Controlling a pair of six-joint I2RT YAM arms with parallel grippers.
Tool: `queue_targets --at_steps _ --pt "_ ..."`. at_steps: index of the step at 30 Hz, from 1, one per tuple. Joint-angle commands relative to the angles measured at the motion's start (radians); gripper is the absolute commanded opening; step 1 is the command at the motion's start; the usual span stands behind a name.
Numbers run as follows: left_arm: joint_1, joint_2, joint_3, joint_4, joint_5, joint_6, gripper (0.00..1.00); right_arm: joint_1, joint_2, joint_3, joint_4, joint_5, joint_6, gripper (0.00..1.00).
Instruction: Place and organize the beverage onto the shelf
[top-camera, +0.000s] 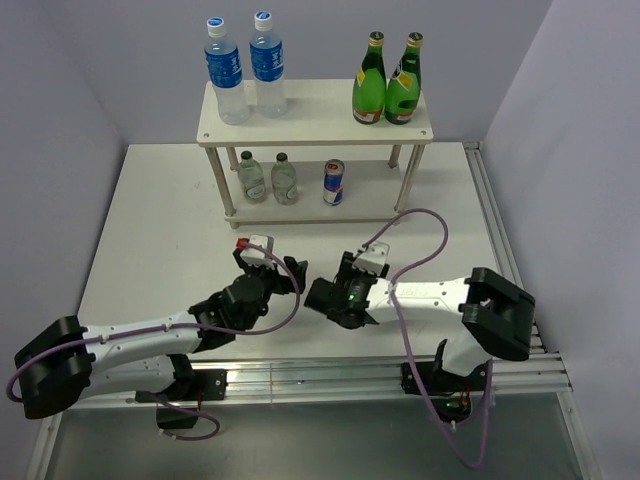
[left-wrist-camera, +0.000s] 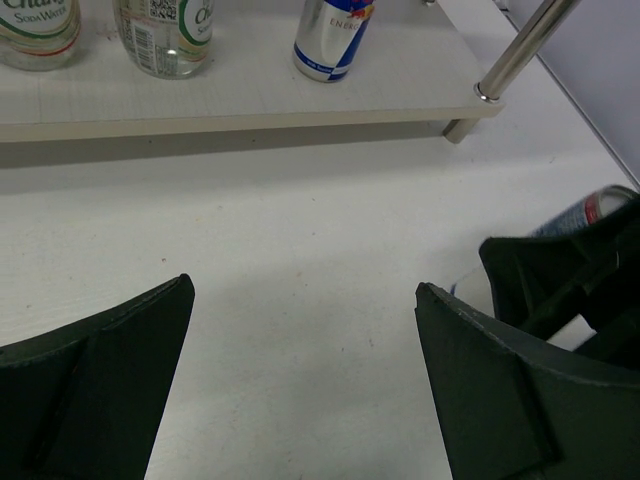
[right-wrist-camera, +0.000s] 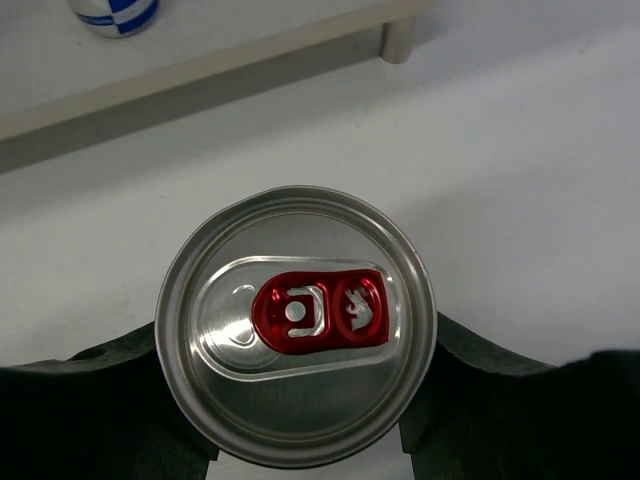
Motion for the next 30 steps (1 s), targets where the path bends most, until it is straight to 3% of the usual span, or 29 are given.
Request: queue_targets --at_steps 1,5,12,30 --pt "-0.005 -0.047 -0.005 0.023 -0.03 -0.008 0.99 -0.094 -0.113 0.007 0.494 -0.019 -0.566 0.0" --pt "-0.002 -0.095 -0.011 0.0 -0.057 -0.008 0.99 -0.241 -0.143 -0.028 0.751 -0.17 -0.796 0.0" --pt "0.008 -0.129 -0.027 0.0 -0.057 -0.008 0.99 -0.393 0.001 0.119 0.877 -0.265 -1.0 0.0" --pt "0.011 -0.136 -0.042 0.019 -0.043 -0.011 0.99 -0.562 0.245 0.286 1.095 -0.356 -1.16 0.0"
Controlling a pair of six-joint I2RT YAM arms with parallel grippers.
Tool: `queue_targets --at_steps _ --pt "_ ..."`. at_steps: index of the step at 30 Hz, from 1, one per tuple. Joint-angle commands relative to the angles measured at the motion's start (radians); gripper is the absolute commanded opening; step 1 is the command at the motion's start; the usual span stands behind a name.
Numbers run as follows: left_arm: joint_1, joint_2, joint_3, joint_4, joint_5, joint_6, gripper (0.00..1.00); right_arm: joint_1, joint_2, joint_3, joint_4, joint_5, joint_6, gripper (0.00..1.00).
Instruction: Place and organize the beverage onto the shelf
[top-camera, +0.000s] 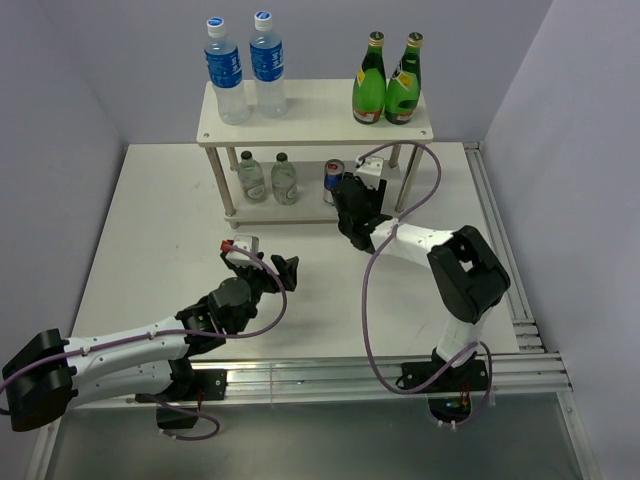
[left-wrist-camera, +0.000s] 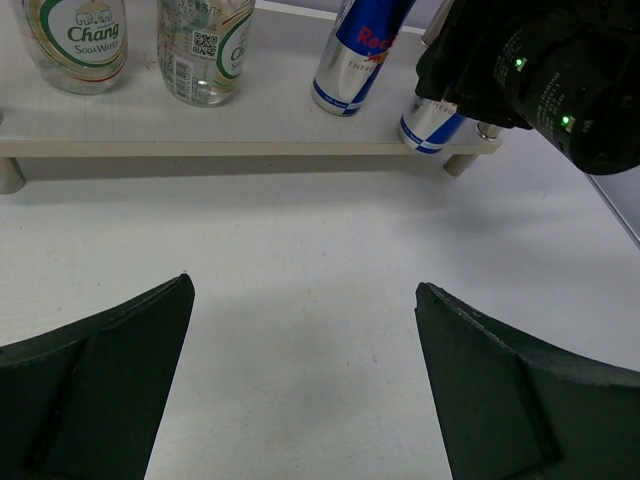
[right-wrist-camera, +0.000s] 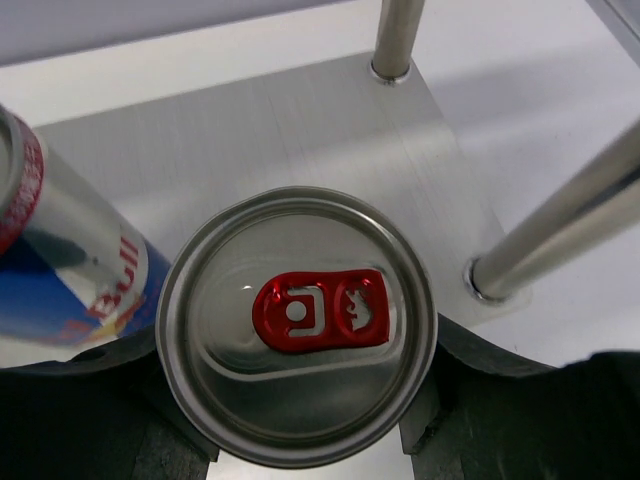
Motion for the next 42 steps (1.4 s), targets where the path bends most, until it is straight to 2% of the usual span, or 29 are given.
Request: queue_targets --at_steps 1,19,21,22,23,25,26,29,42 --pt "0.003 -0.008 -0.002 0.036 0.001 -0.009 0.99 -0.019 0.03 0.082 0.139 0.006 -0.054 0.0" --pt "0.003 0.021 0.008 0.037 -0.002 -0.003 0.99 -0.067 0.137 0.162 0.15 0.02 -0.005 0.0" --pt "0.003 0.026 0.01 0.034 -0.002 -0.003 0.99 -0.072 0.142 0.162 0.139 0.027 0.011 0.38" --pt "0.003 0.026 0.011 0.034 -0.002 -0.003 0.99 -0.073 0.141 0.158 0.146 0.021 0.01 0.52" --pt "0.003 0.026 0.011 0.032 -0.002 -0.002 0.99 -0.073 0.139 0.153 0.156 0.021 0.008 0.7" --pt "0.003 0.024 0.011 0.034 -0.002 -0.002 0.99 -0.075 0.134 0.144 0.157 0.021 0.01 0.87" --pt "0.003 0.026 0.011 0.034 -0.002 -0.002 0.99 -0.073 0.131 0.141 0.157 0.02 0.01 0.91" --pt "0.003 0.035 0.013 0.034 -0.005 -0.003 0.99 -0.075 0.115 0.129 0.157 0.021 0.019 0.93" --pt "0.003 0.027 0.016 0.025 -0.002 -0.008 0.99 -0.027 -0.03 -0.042 0.143 0.006 0.064 0.94"
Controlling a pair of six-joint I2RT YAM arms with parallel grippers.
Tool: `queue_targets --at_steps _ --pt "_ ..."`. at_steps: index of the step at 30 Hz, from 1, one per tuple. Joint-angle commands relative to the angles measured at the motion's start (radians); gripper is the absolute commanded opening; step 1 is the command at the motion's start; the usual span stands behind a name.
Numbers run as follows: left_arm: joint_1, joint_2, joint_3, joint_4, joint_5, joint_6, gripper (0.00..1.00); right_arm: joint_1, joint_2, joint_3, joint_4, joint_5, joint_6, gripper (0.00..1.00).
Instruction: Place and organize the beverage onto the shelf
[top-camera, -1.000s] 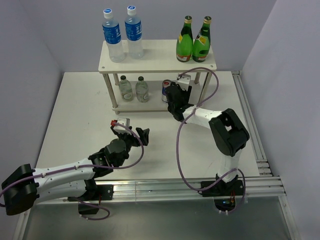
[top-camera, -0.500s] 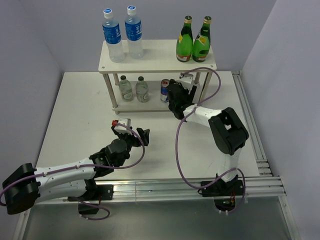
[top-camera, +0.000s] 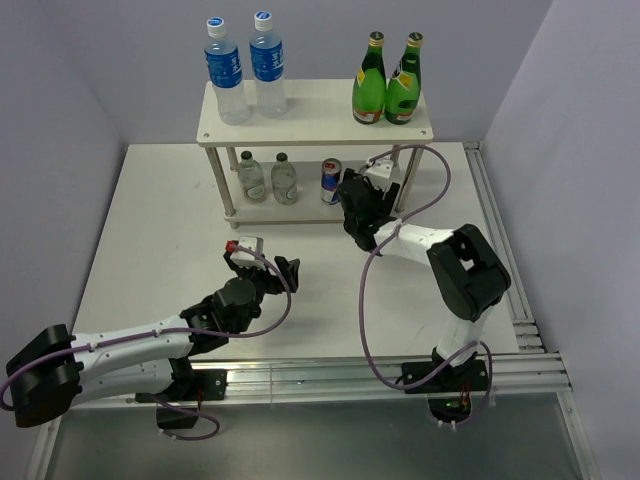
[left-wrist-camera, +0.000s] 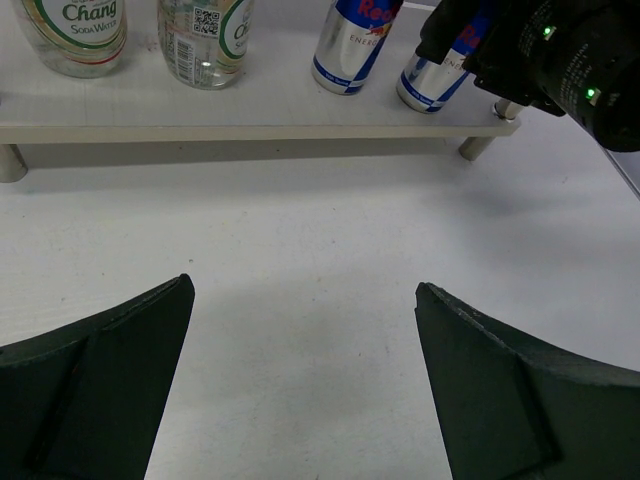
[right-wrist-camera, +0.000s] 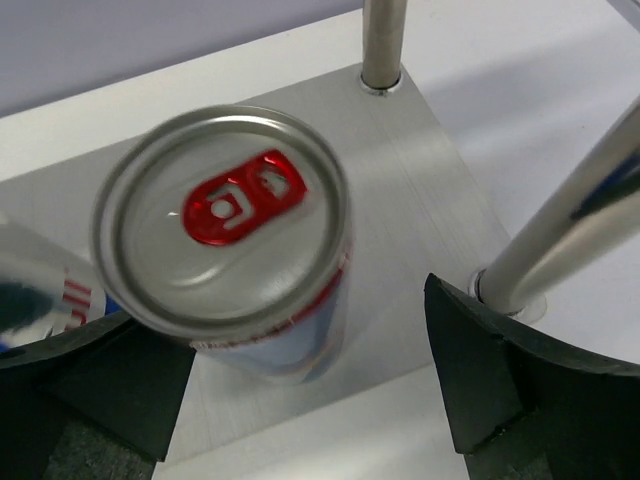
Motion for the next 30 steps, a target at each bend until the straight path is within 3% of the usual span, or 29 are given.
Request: queue_targets --at_steps 1,6,13,18,22,28,30 --pt "0.003 -0.021 0.014 0.021 0.005 -0.008 0.99 0.022 -0.082 -0.036 0.033 -0.015 0.011 0.96" --pt "0.002 -0.052 0.004 0.015 0.013 -0.016 0.99 0.029 -0.102 -0.094 0.085 -0.116 -0.02 1.0" --pt "0.002 -0.056 0.002 0.017 0.018 -0.014 0.99 0.042 -0.132 -0.134 0.095 -0.127 -0.031 1.0" --pt "0.002 -0.059 0.002 0.014 0.013 -0.014 0.99 0.08 -0.2 -0.186 0.091 -0.106 -0.029 1.0" --pt "0.002 -0.067 0.002 0.006 0.005 -0.017 0.99 0.109 -0.29 -0.241 0.108 -0.191 -0.045 1.0" --pt "0.002 -0.084 0.019 -0.037 -0.024 -0.026 0.99 0.237 -0.501 -0.321 -0.013 -0.095 -0.003 1.0" --pt "0.002 -0.088 0.043 -0.092 -0.03 -0.042 0.99 0.308 -0.574 -0.306 -0.167 -0.022 0.024 1.0"
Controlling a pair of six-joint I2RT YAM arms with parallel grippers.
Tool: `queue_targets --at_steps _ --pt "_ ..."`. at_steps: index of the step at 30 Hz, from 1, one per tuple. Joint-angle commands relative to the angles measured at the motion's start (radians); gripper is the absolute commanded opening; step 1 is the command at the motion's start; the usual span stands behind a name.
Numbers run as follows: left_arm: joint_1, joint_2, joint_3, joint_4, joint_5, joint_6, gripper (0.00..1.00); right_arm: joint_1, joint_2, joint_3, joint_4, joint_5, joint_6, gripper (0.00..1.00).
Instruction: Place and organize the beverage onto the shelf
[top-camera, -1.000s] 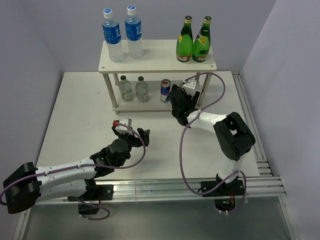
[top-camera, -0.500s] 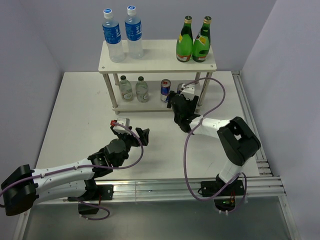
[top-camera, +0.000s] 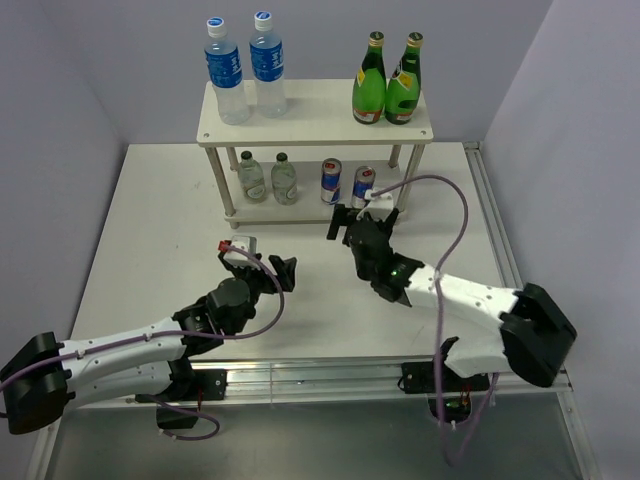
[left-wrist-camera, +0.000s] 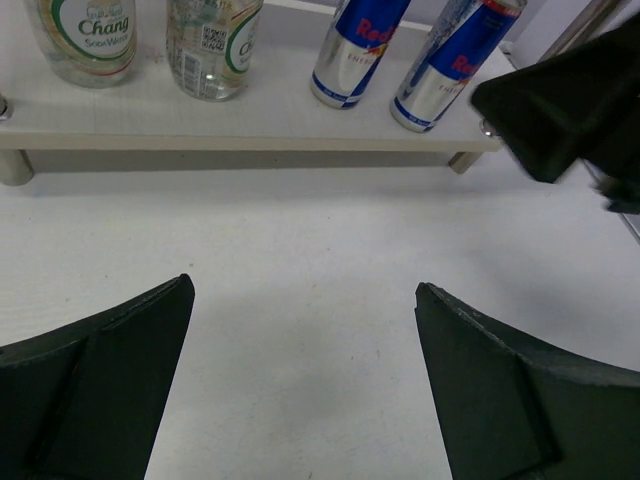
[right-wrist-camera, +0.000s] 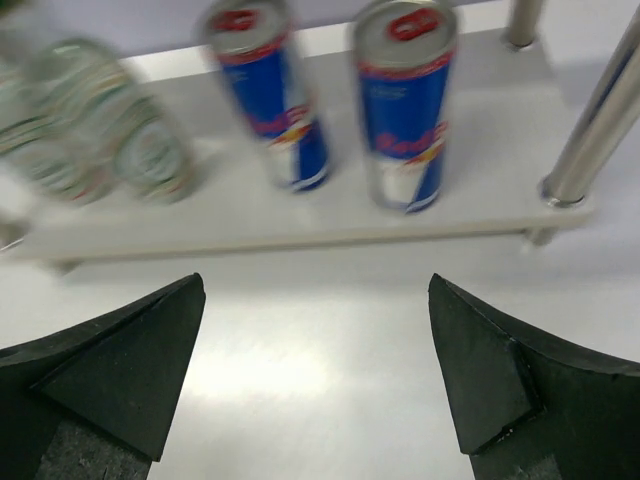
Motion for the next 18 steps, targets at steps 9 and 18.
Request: queue_targets --at_steps 9,18 --pt "-0.05 -0.066 0.404 -0.566 -0.101 -0.046 0.94 0.411 -0.485 0.304 -0.892 0.338 0.239 1.0" --pt "-0.133 -0.252 0.761 -0.907 -0.249 -0.057 0.99 0.456 -0.704 0.489 -1.012 0.321 0.152 1.0"
